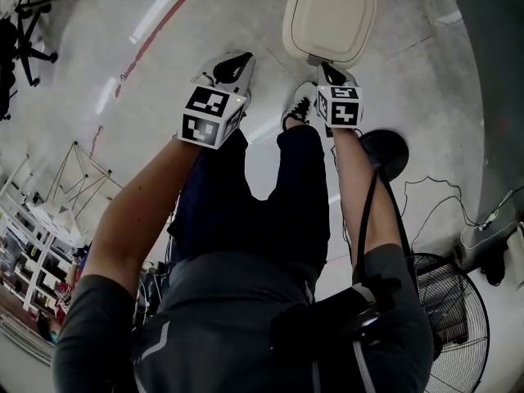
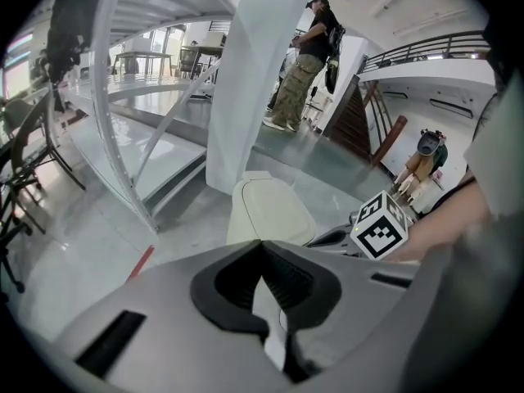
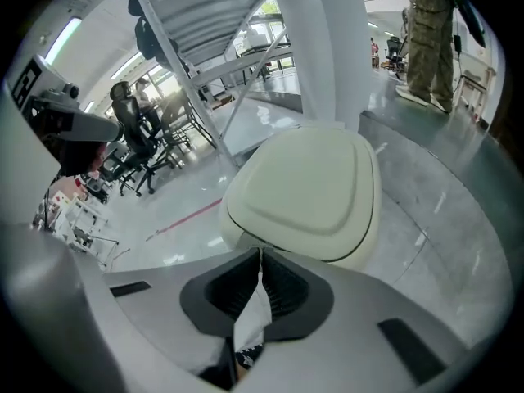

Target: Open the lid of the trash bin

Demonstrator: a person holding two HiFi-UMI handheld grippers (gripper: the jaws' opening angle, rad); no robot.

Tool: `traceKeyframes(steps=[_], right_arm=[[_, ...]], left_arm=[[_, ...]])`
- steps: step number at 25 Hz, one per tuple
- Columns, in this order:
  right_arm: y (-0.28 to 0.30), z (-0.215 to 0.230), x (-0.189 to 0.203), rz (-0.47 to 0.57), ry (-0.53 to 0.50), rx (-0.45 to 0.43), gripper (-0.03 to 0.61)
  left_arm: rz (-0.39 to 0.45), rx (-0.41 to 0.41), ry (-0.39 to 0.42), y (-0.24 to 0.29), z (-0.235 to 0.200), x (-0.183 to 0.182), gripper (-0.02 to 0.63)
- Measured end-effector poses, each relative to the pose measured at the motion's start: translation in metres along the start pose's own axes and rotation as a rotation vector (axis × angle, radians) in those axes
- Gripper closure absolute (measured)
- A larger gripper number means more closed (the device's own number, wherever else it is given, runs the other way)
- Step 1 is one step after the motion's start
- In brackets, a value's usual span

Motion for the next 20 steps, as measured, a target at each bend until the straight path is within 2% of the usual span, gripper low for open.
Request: traceKeyframes(steps=[6,11,20], right_arm=[[0.006,-0.001,0.005,-0.047,-0.069,0.032,0.549],[0.011,0.000,0.005,-0.070,-0.048,0.018,0.552],[0.012,0.000,0.009,-0.056,-0.033,0.060,0.552]], left_arm=[[-0.009,-0.034,-0.050,0.014,-0.011,0.006,0.606],[-0.015,-0.052,-0.068,0.022,-0.018,0.006,0.606],[-0.008,-0.048,-0.063,0.016,-0.019,0.006,0.606]])
Point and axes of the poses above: the fingertips, and each gripper's own axes: y forward along the fingers, z to its right, x out of its underside, the point moved 2 cm from there along -y, backward along the fingers, and after that the axes turned 11 degrees about -y, right-handed, at the moved point
